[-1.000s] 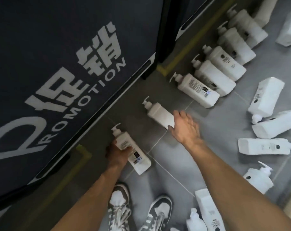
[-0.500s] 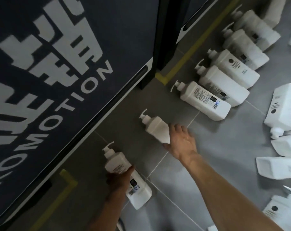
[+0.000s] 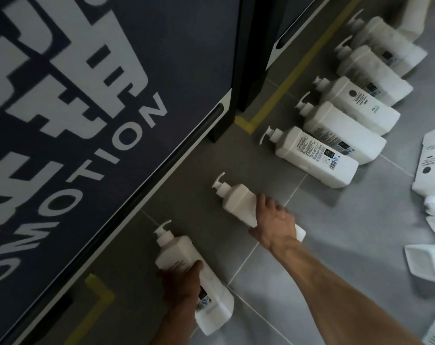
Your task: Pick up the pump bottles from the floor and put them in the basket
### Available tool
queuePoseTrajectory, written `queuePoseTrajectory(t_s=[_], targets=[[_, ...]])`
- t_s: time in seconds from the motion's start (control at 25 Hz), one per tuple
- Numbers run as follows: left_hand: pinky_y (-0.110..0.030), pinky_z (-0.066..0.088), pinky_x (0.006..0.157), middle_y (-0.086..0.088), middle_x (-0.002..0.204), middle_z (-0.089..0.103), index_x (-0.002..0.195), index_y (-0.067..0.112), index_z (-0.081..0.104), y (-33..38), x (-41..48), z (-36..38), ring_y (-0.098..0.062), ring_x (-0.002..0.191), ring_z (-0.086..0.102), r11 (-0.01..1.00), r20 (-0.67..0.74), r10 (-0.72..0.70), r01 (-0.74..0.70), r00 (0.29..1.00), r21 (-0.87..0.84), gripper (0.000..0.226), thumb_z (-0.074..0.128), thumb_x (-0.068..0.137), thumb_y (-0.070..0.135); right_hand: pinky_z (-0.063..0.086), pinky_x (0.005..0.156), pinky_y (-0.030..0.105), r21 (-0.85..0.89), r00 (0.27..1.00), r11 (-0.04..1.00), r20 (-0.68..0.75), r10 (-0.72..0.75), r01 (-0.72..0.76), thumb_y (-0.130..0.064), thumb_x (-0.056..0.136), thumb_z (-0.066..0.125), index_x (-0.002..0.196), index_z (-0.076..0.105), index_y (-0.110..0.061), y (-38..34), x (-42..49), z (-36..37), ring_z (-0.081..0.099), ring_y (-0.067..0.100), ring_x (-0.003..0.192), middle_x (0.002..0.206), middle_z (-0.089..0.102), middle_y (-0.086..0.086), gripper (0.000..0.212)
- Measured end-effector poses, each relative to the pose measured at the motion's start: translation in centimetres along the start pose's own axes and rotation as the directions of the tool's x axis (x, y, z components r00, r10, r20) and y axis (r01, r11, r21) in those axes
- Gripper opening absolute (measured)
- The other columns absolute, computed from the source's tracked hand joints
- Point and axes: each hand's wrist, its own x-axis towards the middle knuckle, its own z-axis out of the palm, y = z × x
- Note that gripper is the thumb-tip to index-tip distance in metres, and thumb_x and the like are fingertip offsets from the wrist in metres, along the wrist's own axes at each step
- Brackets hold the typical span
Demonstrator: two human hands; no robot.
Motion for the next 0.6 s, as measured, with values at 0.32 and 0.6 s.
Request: queuePoseTrajectory(t_s=[0.32, 0.6], targets=[[-0.041, 0.054, 0.085, -0.013, 0.121, 0.059, 0.139, 0.013, 0.031, 5.2, -6.8, -5.3, -0.034, 0.102, 0.062, 0.967, 0.096, 0.252, -0.255, 0.963, 0.014, 0.089, 0.087, 0.072, 0.03, 0.041, 0.068, 0.036, 0.041, 0.999, 0.999, -0.051, 0.01, -0.008, -0.047, 0.077, 0.074, 0.125, 0.036, -0.018, -0.5, -6.3, -7.5, 0.065, 0.031, 0.101, 0.119, 0.057, 0.004, 0.068], [-0.045, 0.055, 0.088, -0.007, 0.106, 0.064, 0.12, 0.019, 0.041, 11.5, -24.6, -17.0, -0.036, 0.099, 0.064, 0.885, 0.143, 0.374, -0.399, 0.916, 0.24, 0.08, 0.08, 0.062, 0.057, 0.04, 0.07, 0.039, 0.127, 0.998, 0.992, -0.055, 0.028, -0.02, -0.047, 0.075, 0.075, 0.124, 0.034, -0.017, -0.9, -19.5, -24.1, 0.064, 0.034, 0.104, 0.121, 0.055, 0.005, 0.071]])
